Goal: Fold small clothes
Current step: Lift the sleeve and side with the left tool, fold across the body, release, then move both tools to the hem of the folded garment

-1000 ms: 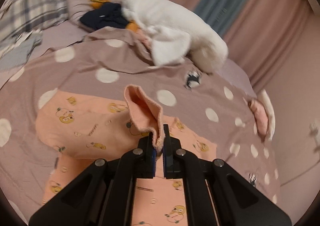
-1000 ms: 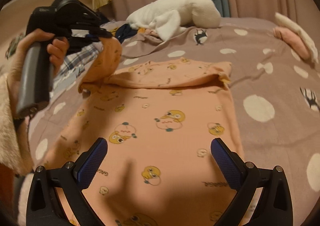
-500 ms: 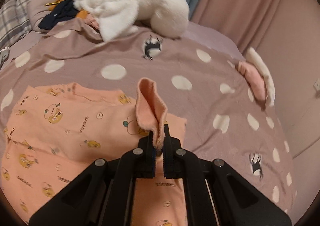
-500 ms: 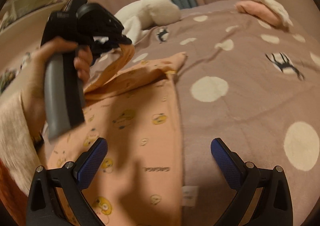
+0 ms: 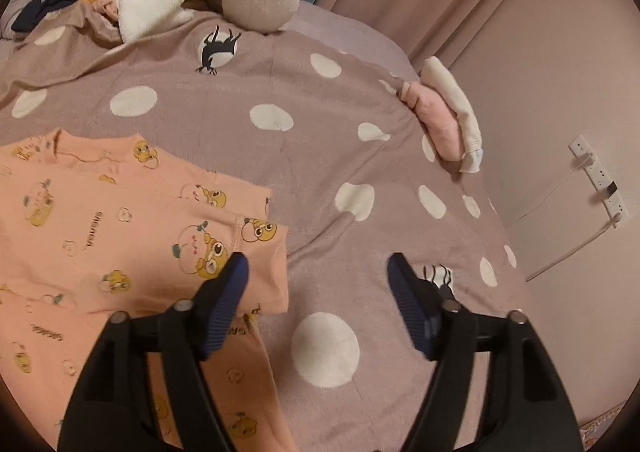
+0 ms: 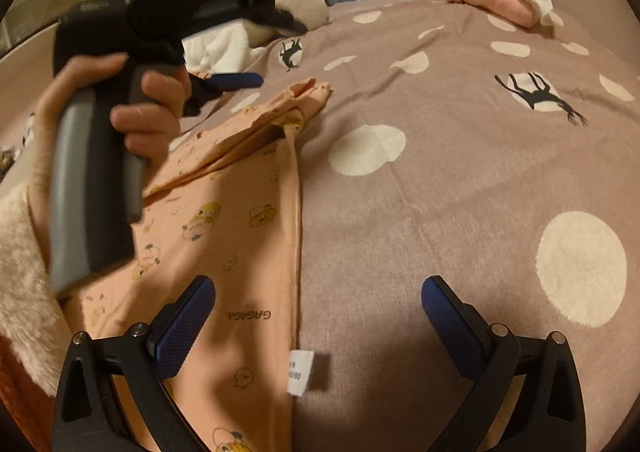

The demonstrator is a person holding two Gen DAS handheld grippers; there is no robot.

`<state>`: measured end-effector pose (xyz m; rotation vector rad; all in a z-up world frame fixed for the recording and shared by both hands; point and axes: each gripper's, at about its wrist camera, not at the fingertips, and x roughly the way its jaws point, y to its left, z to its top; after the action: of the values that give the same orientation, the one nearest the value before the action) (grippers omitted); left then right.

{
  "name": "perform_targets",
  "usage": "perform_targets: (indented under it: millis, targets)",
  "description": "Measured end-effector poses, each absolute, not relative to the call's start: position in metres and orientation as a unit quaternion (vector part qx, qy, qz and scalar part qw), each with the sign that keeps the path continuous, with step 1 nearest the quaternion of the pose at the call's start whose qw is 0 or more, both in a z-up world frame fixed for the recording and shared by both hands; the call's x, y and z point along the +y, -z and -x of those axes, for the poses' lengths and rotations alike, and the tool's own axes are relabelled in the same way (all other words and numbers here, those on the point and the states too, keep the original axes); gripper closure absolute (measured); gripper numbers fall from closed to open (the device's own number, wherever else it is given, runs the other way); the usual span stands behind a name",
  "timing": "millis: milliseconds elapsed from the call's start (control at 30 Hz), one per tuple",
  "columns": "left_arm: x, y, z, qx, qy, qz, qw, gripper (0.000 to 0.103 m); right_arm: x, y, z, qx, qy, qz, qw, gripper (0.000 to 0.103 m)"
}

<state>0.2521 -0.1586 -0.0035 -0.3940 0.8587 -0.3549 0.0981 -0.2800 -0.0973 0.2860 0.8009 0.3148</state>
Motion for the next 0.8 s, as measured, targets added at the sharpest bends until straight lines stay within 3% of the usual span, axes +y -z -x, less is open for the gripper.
perform_targets:
  millis: [200,800]
  targets:
    - [-0.138,-0.023,-0.215,0.355,0.111,0.145,0.917,0.001,-0.271,0.098,-0.09,0.388,-0.151,-0.102,0.903,0.0]
    - [-0.017,-0.019,-0.121,0.403,0.079,0.141,0.901,0.0,-0.248,0.101,-0.081,0.4,-0.132,-0.033,0.906,0.0]
